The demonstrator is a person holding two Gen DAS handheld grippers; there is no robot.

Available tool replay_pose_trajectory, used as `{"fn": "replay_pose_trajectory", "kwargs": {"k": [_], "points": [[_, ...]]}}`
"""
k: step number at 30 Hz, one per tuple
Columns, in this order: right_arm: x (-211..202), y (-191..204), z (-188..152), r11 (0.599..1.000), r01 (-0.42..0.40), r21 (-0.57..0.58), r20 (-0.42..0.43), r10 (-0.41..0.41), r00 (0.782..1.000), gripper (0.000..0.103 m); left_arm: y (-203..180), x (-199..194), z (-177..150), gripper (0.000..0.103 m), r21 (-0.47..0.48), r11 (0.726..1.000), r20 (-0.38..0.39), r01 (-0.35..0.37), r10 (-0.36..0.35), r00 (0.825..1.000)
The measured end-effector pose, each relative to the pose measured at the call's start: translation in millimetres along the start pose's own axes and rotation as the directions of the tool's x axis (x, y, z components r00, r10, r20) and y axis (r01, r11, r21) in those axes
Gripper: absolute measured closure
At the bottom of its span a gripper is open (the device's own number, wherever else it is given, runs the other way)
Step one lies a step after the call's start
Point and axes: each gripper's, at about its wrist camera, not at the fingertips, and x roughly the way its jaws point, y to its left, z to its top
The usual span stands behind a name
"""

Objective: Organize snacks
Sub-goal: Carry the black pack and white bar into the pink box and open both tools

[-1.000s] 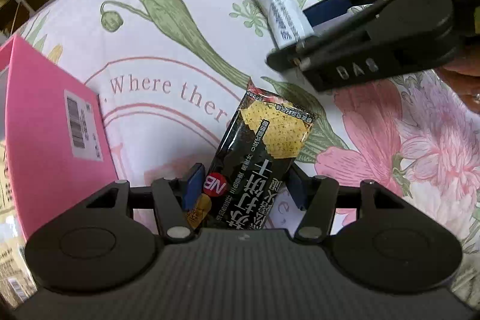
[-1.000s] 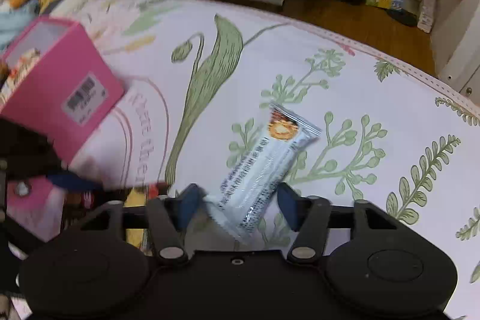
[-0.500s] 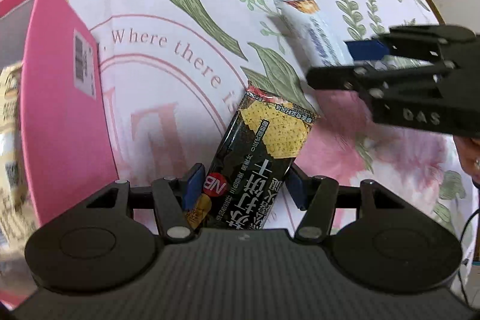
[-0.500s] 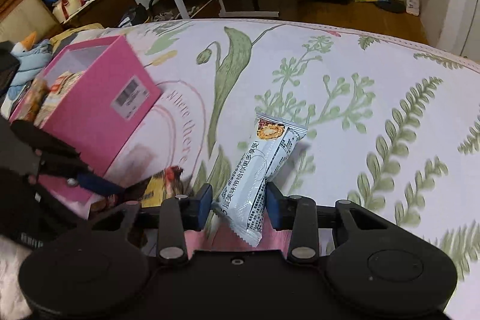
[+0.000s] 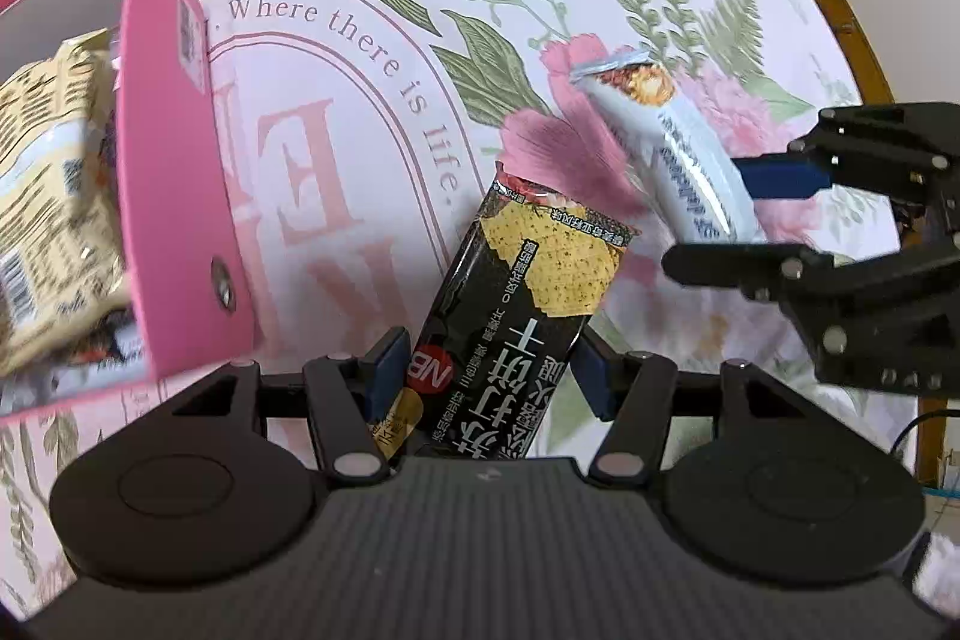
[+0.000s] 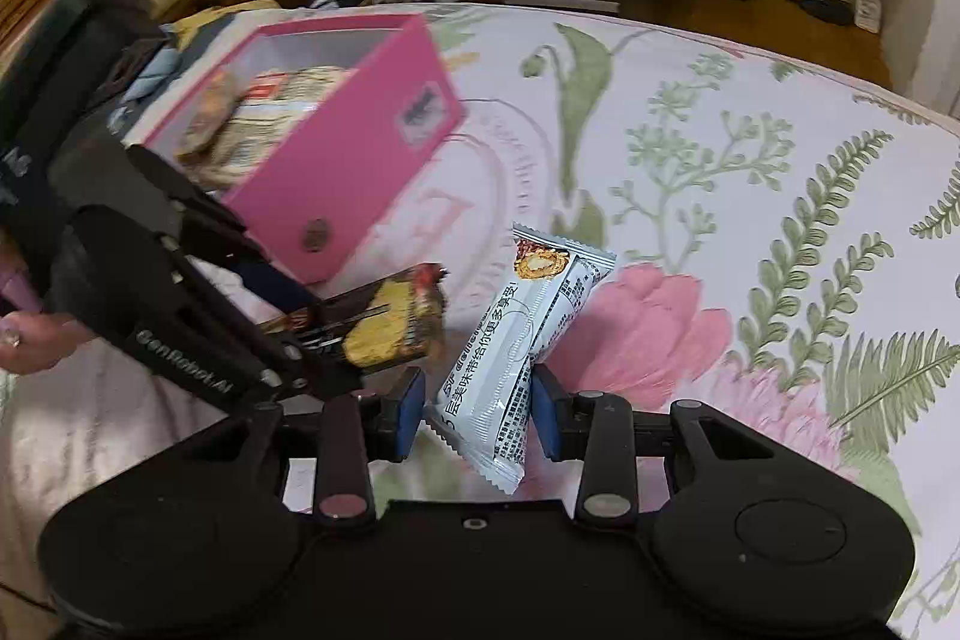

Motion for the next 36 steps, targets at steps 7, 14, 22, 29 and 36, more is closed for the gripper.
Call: {"fn": "replay_pose_trajectory", "kwargs": {"k": [7, 14, 22, 29, 36], "points": [[-30.0, 35.2, 3.2, 0.998, -0.051, -0.028, 0.062, 0.053, 0.997, 0.060, 11.8, -47.9, -27.5, 0.046, -0.030, 0.999, 0.057, 0.033, -0.032, 0.998], [-36.5, 71.3, 20.3, 0.991, -0.115, -0.062, 0.113, 0.121, 0.986, 0.060, 47.0, -102.9, -46.1, 0.046, -0.118, 0.993, 0.170, 0.030, -0.010, 0.985], [-12.2, 100.8, 62.9, 0.985, -0.140, -0.097, 0.164, 0.154, 0.974, 0.060, 105.2, -142.5, -43.7, 0.046, -0.258, 0.966, 0.285, 0.015, 0.061, 0.956], [29.9, 121.0, 111.3, 0.986, -0.100, -0.136, 0.159, 0.121, 0.980, 0.060, 164.6, -131.6, -25.2, 0.046, -0.441, 0.894, 0.349, 0.080, 0.088, 0.933], [73.7, 126.8, 134.3, 0.993, -0.025, -0.117, 0.120, 0.039, 0.992, 0.050, 194.5, -104.7, -14.4, 0.043, -0.557, 0.816, 0.369, 0.158, 0.072, 0.927]]}}
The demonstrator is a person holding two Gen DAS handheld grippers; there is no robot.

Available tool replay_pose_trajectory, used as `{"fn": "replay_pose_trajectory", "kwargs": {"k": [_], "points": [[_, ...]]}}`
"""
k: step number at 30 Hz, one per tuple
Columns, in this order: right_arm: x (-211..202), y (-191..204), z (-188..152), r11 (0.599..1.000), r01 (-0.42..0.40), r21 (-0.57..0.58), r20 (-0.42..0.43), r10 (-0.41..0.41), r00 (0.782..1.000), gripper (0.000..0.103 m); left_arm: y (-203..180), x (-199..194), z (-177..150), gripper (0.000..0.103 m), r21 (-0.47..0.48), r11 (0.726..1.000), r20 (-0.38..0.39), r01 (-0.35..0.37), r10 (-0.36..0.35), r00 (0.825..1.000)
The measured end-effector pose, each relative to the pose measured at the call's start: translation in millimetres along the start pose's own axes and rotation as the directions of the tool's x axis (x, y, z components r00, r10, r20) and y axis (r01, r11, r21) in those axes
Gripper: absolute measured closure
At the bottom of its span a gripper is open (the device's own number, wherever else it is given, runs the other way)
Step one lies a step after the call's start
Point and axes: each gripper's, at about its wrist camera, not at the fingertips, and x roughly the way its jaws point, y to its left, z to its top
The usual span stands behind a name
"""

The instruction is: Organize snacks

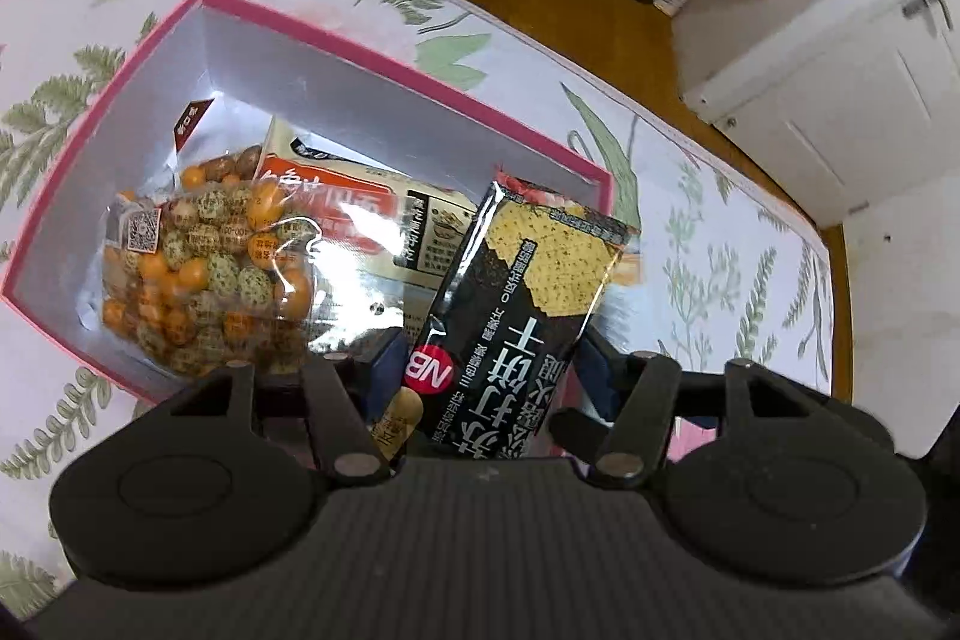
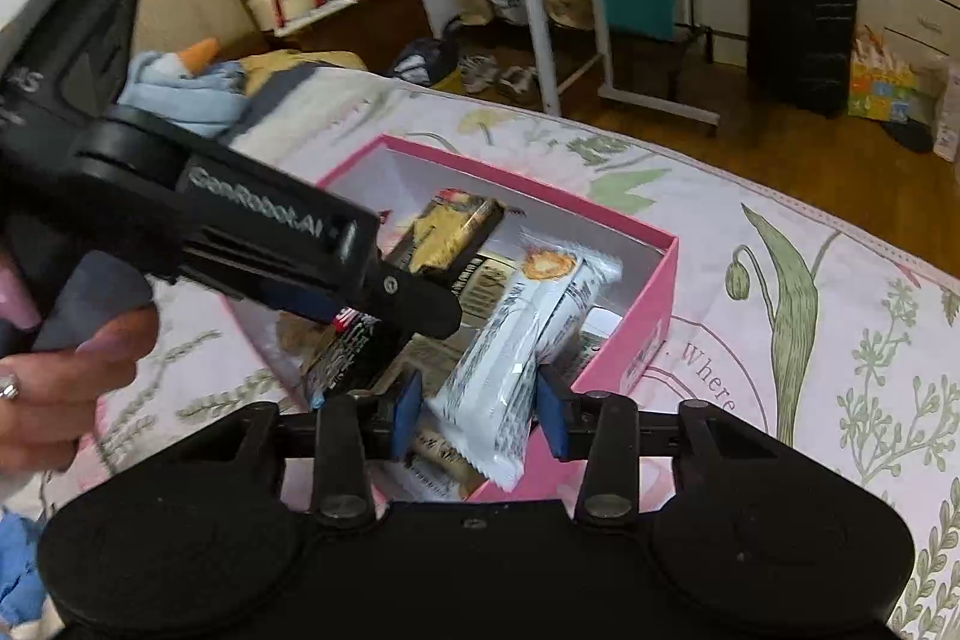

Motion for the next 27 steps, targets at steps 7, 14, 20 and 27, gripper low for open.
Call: {"fn": "replay_pose_trajectory", "kwargs": {"k": [7, 14, 20, 27], "points": [[-5.9, -4.0, -17.2, 0.998, -0.046, 0.041, 0.035, 0.045, 0.998, 0.038, -2.6, -1.3, -17.3, 0.041, 0.118, 0.993, 0.060, -0.029, 0.022, 0.998], [-36.8, -14.3, -54.0, 0.985, -0.075, 0.154, 0.129, 0.055, 0.990, 0.038, -13.9, -26.4, -52.1, 0.041, 0.260, 0.960, 0.174, -0.105, 0.060, 0.983], [-69.3, -18.7, -79.0, 0.973, -0.001, 0.232, 0.148, -0.034, 0.988, 0.038, -22.8, -50.5, -73.3, 0.041, 0.297, 0.951, 0.174, -0.084, 0.033, 0.984], [-124.7, -12.7, -91.6, 0.956, 0.123, 0.266, 0.193, -0.178, 0.965, 0.038, -46.6, -83.5, -94.7, 0.041, 0.361, 0.927, 0.193, -0.099, 0.030, 0.981]]}}
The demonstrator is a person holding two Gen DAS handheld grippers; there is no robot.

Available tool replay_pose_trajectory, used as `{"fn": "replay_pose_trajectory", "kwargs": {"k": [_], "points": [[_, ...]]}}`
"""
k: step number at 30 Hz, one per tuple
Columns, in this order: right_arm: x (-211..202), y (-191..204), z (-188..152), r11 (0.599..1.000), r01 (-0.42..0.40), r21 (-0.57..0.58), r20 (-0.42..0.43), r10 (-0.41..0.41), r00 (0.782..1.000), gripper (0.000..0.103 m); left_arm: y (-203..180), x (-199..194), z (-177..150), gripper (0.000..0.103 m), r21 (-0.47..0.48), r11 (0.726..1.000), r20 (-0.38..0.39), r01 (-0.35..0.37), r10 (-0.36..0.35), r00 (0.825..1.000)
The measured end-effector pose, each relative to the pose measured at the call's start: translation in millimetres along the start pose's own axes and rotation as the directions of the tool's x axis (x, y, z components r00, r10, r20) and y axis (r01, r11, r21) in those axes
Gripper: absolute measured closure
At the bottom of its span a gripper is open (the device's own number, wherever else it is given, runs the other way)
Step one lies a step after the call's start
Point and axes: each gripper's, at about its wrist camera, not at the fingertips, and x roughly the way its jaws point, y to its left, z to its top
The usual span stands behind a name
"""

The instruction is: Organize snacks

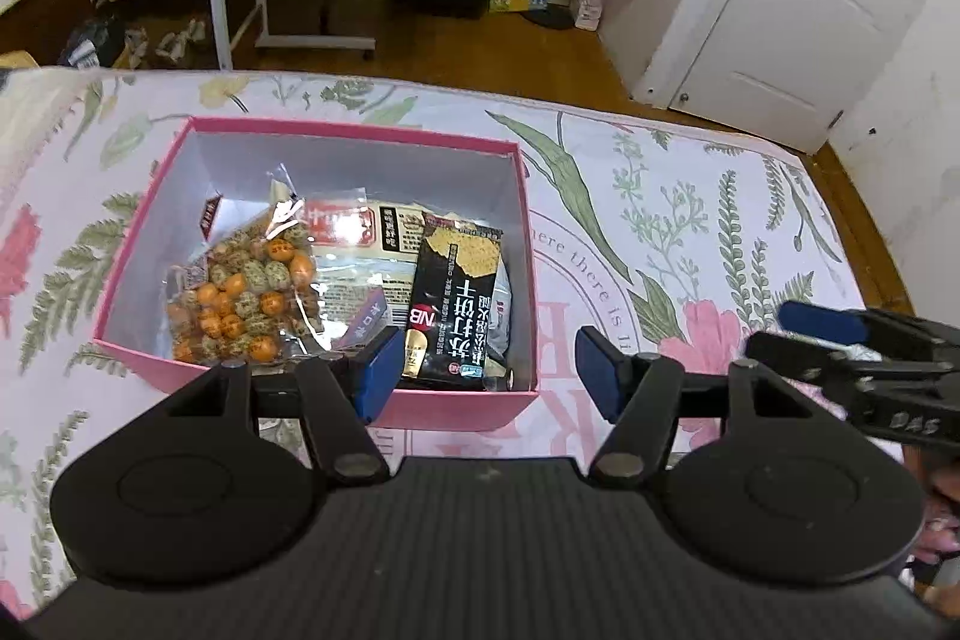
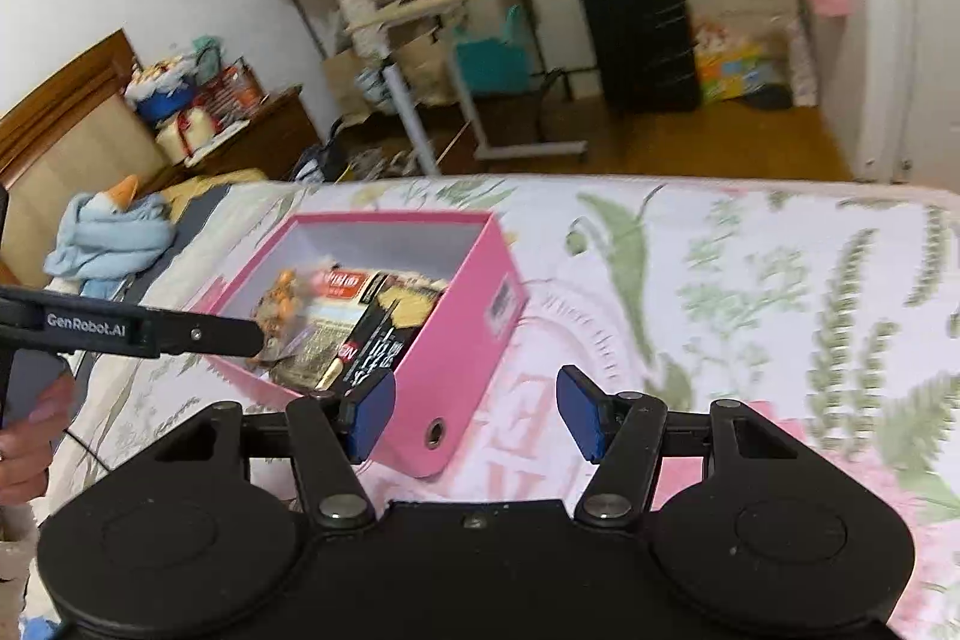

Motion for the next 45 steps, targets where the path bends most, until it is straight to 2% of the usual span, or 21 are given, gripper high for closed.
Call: {"fn": "replay_pose_trajectory", "kwargs": {"k": [5, 8, 11, 15, 20, 26, 30, 33, 37, 41, 45], "points": [[-33.6, 2.5, -1.3, 0.998, 0.056, 0.008, 0.052, -0.056, 0.997, 0.038, -22.3, -24.9, -4.2, 0.041, 0.051, 0.999, 0.013, -0.007, 0.007, 1.000], [-47.5, 6.1, -7.8, 0.995, 0.096, 0.011, 0.055, -0.097, 0.994, 0.030, -37.2, -38.3, -10.6, 0.041, 0.091, 0.996, 0.024, -0.017, 0.015, 1.000], [-55.6, 11.2, -20.6, 0.984, 0.175, 0.005, 0.050, -0.175, 0.983, 0.029, -49.6, -44.7, -19.7, 0.037, 0.121, 0.992, 0.024, -0.031, 0.028, 0.999], [-57.1, 17.2, -38.1, 0.967, 0.253, -0.010, 0.039, -0.253, 0.967, 0.026, -59.1, -43.3, -36.0, 0.036, 0.131, 0.991, 0.004, -0.033, 0.033, 0.999], [-60.0, 12.4, -54.4, 0.961, 0.277, 0.022, 0.013, -0.277, 0.961, 0.026, -63.2, -34.5, -54.1, 0.035, 0.131, 0.991, -0.012, -0.042, 0.044, 0.999], [-65.8, 6.2, -65.6, 0.936, 0.347, 0.052, -0.013, -0.347, 0.938, 0.026, -64.1, -25.1, -66.7, 0.034, 0.116, 0.992, -0.026, -0.043, 0.046, 0.999], [-70.6, 6.1, -73.3, 0.923, 0.381, 0.055, -0.031, -0.380, 0.925, 0.023, -66.5, -24.9, -72.0, 0.030, 0.124, 0.990, 0.004, -0.071, 0.071, 0.997], [-74.3, 8.4, -79.0, 0.913, 0.406, 0.041, -0.048, -0.404, 0.913, 0.023, -70.2, -27.6, -76.6, 0.028, 0.141, 0.982, 0.055, -0.129, 0.122, 0.991], [-79.3, 4.0, -85.3, 0.904, 0.422, 0.073, -0.063, -0.418, 0.906, 0.021, -72.0, -32.4, -82.0, 0.022, 0.135, 0.982, 0.079, -0.134, 0.125, 0.989], [-84.0, 0.5, -91.8, 0.890, 0.449, 0.085, -0.066, -0.444, 0.894, 0.008, -77.5, -37.3, -88.6, 0.016, 0.148, 0.971, 0.138, -0.186, 0.166, 0.976], [-88.1, -2.6, -96.8, 0.881, 0.463, 0.097, -0.047, -0.461, 0.886, 0.008, -76.3, -35.2, -92.2, 0.010, 0.134, 0.976, 0.119, -0.174, 0.158, 0.980]]}}
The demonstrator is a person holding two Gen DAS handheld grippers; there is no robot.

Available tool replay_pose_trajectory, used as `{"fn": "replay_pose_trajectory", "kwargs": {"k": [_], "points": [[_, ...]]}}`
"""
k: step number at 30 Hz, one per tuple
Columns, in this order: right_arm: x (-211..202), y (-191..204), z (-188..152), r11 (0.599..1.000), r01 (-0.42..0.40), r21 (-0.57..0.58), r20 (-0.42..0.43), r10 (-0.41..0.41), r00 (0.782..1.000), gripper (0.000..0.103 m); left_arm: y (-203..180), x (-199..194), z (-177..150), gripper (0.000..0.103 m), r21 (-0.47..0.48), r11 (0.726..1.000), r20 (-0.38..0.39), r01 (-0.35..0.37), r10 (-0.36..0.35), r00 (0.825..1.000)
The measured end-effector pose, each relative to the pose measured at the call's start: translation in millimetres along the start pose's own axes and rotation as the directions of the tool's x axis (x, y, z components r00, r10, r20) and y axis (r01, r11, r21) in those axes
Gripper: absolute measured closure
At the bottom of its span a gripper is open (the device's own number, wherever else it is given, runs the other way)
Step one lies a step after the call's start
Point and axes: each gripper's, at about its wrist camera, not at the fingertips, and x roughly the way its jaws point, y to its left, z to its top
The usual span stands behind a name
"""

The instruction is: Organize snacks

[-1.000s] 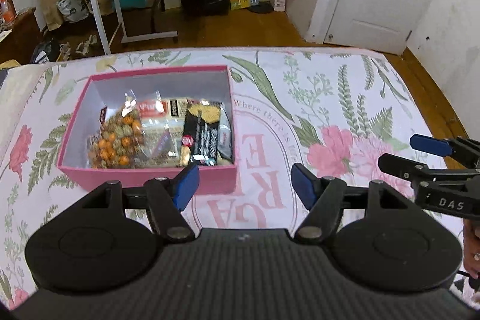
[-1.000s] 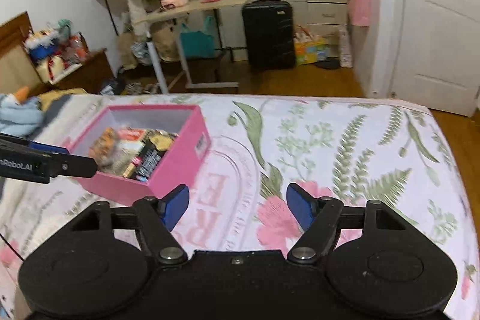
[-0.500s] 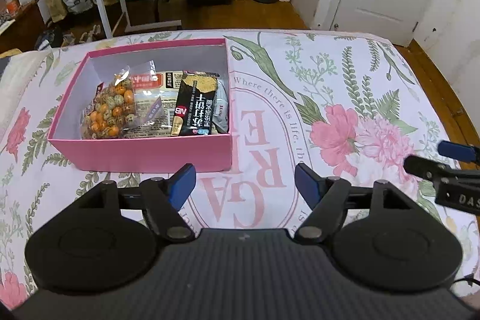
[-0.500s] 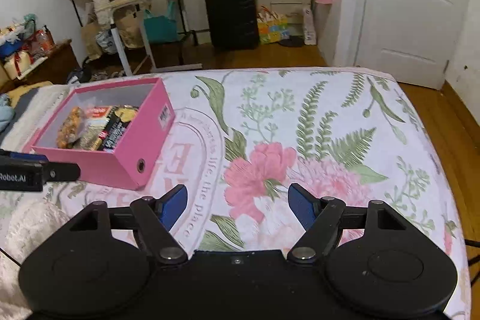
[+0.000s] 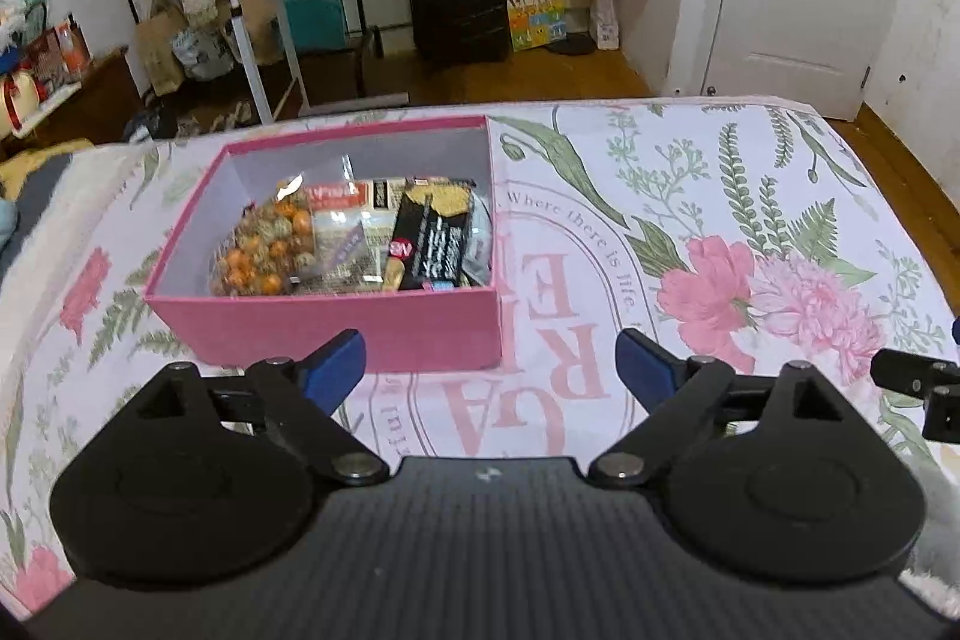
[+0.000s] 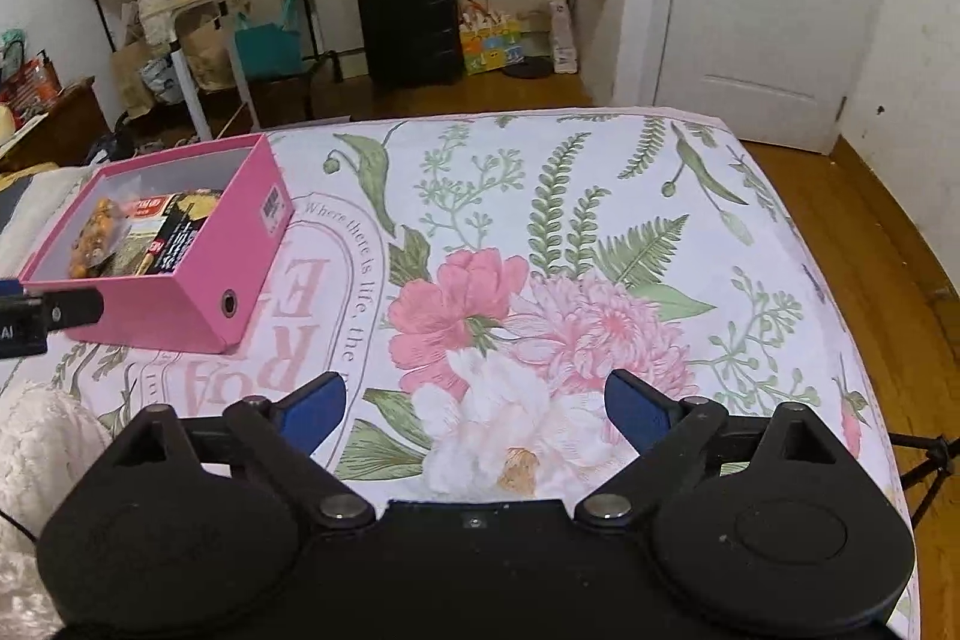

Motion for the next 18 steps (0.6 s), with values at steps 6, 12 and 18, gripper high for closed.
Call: {"fn": "replay_pose_trajectory", "kwargs": {"k": [6, 12, 18], "points": [[-8.3, -3.0, -0.4, 0.999, -0.007, 0.032, 0.075, 0.004, 0.997, 0.007, -2.4, 1.1, -5.3, 0.007, -0.014, 1.000, 0.006, -0.016, 0.016, 1.000], [-11.5, -4.2, 0.5, 0.999, 0.008, 0.033, 0.080, -0.010, 0.997, 0.007, -4.0, -1.4, -7.3, 0.007, -0.014, 1.000, -0.007, -0.006, 0.006, 1.000], [-14.8, 0.4, -1.1, 0.999, 0.039, 0.012, 0.074, -0.040, 0.996, 0.007, -4.8, -4.8, -8.0, 0.007, -0.015, 1.000, -0.008, -0.005, 0.005, 1.000]]}}
